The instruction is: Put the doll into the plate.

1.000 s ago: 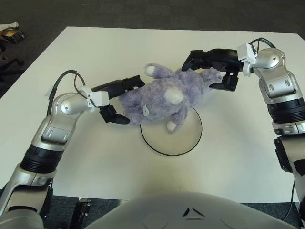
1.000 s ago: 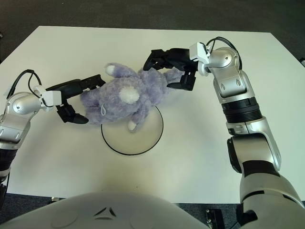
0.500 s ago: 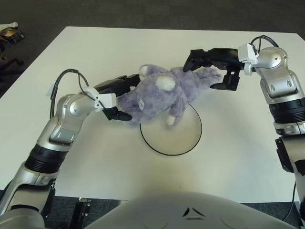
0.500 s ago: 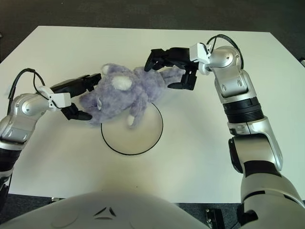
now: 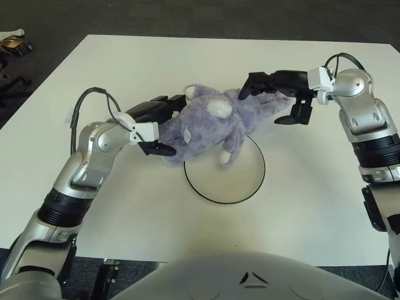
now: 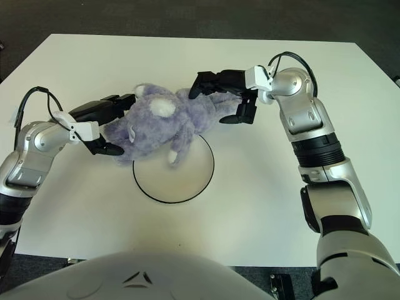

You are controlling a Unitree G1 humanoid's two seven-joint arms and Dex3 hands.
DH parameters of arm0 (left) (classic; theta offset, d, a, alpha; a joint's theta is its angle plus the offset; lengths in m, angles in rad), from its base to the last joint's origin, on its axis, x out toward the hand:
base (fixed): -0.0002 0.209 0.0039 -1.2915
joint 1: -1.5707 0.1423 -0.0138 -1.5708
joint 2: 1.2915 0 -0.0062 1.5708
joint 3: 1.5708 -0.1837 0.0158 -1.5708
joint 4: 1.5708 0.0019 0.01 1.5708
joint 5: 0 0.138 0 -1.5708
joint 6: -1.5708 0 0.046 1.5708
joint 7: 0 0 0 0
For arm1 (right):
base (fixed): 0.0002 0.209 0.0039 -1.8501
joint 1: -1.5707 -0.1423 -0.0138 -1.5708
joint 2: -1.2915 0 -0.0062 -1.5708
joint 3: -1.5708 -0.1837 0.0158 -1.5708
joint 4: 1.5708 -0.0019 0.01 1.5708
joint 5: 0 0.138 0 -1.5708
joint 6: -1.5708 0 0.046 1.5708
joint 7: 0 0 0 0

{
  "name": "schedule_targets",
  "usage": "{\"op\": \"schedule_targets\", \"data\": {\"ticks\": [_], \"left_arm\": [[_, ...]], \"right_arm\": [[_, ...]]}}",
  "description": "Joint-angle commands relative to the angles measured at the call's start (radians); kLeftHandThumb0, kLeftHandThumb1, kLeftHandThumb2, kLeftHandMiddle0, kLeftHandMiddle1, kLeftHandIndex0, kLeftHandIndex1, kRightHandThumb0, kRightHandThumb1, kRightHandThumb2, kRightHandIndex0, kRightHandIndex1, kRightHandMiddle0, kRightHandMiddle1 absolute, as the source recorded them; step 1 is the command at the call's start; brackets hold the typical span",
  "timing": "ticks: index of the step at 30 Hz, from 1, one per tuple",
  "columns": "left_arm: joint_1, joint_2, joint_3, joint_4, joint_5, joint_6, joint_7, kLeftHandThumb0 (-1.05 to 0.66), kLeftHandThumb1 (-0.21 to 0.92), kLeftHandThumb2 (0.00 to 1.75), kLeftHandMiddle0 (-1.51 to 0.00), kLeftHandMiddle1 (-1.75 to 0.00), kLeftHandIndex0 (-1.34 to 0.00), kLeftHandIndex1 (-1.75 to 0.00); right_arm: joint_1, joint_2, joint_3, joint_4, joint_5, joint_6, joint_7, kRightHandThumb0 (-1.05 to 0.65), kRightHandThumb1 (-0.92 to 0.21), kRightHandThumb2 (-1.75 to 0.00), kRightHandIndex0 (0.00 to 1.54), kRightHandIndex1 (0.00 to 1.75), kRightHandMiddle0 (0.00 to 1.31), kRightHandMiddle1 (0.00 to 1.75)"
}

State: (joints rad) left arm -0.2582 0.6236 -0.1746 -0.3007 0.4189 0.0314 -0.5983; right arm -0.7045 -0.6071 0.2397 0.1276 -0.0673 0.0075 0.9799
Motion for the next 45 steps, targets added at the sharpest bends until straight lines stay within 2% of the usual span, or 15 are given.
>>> {"op": "schedule_targets", "data": {"ticks": [1,7,9,14,18,22,26,30,33,36,45], "left_arm": [[0.014,-0.008,0.002,-0.01,0.023,-0.019,0.04,-0.63,0.3,0.93,0.0,-1.75,-0.05,-1.75],[0.021,-0.008,0.007,-0.009,0.034,-0.053,0.075,-0.66,0.33,0.91,-0.02,-1.75,-0.07,-1.75],[0.022,-0.007,0.009,-0.008,0.036,-0.063,0.083,-0.67,0.33,0.9,-0.03,-1.75,-0.09,-1.75],[0.044,-0.014,0.024,-0.038,0.027,-0.047,0.089,-0.66,0.35,0.88,-0.02,-1.75,-0.13,-1.75],[0.05,-0.021,0.024,-0.054,0.037,-0.021,0.083,-0.65,0.35,0.88,-0.01,-1.75,-0.13,-1.75],[0.058,-0.024,0.023,-0.072,0.049,-0.013,0.09,-0.64,0.35,0.89,-0.01,-1.75,-0.13,-1.75],[0.066,-0.028,0.023,-0.081,0.056,-0.019,0.101,-0.63,0.35,0.89,-0.06,-1.75,-0.15,-1.75],[0.077,-0.034,0.027,-0.085,0.048,-0.036,0.117,-0.63,0.36,0.88,-0.19,-1.75,-0.19,-1.75],[0.079,-0.037,0.028,-0.084,0.042,-0.043,0.122,-0.62,0.36,0.87,-0.31,-1.75,-0.24,-1.75],[0.08,-0.035,0.026,-0.087,0.044,-0.039,0.118,-0.62,0.37,0.87,-0.35,-1.75,-0.26,-1.75],[0.069,-0.02,0.017,-0.107,0.049,-0.008,0.07,-0.66,0.38,0.85,-0.33,-1.75,-0.25,-1.75]], "right_arm": [[0.016,0.007,0.016,0.019,-0.031,-0.068,-0.023,-0.24,-0.04,-1.21,0.0,0.28,0.0,0.77],[0.027,0.007,0.037,0.034,-0.097,-0.167,-0.088,-0.37,-0.07,-1.12,0.0,0.38,0.0,0.78],[0.031,0.008,0.043,0.037,-0.117,-0.187,-0.108,-0.42,-0.09,-1.09,0.0,0.48,0.0,0.79],[0.044,0.034,0.062,0.018,-0.182,-0.162,-0.175,-0.56,-0.17,-1.0,0.0,0.64,0.0,0.8],[0.048,0.054,0.073,0.022,-0.218,-0.158,-0.216,-0.61,-0.19,-0.97,0.0,0.69,0.0,0.8],[0.067,0.09,0.088,0.037,-0.272,-0.168,-0.302,-0.63,-0.24,-0.94,0.0,0.61,0.0,0.7],[0.086,0.115,0.088,0.054,-0.294,-0.177,-0.365,-0.62,-0.22,-0.93,0.0,0.63,0.0,0.73],[0.1,0.139,0.078,0.06,-0.316,-0.175,-0.436,-0.59,-0.2,-0.95,0.0,0.66,0.0,0.77],[0.108,0.158,0.077,0.051,-0.351,-0.144,-0.49,-0.58,-0.18,-0.97,0.0,0.64,0.0,0.78],[0.105,0.17,0.073,0.037,-0.371,-0.103,-0.511,-0.58,-0.18,-0.97,0.0,0.6,0.0,0.77],[0.079,0.215,0.042,0.049,-0.362,-0.023,-0.559,-0.64,-0.21,-0.95,0.0,0.42,0.0,0.72]]}}
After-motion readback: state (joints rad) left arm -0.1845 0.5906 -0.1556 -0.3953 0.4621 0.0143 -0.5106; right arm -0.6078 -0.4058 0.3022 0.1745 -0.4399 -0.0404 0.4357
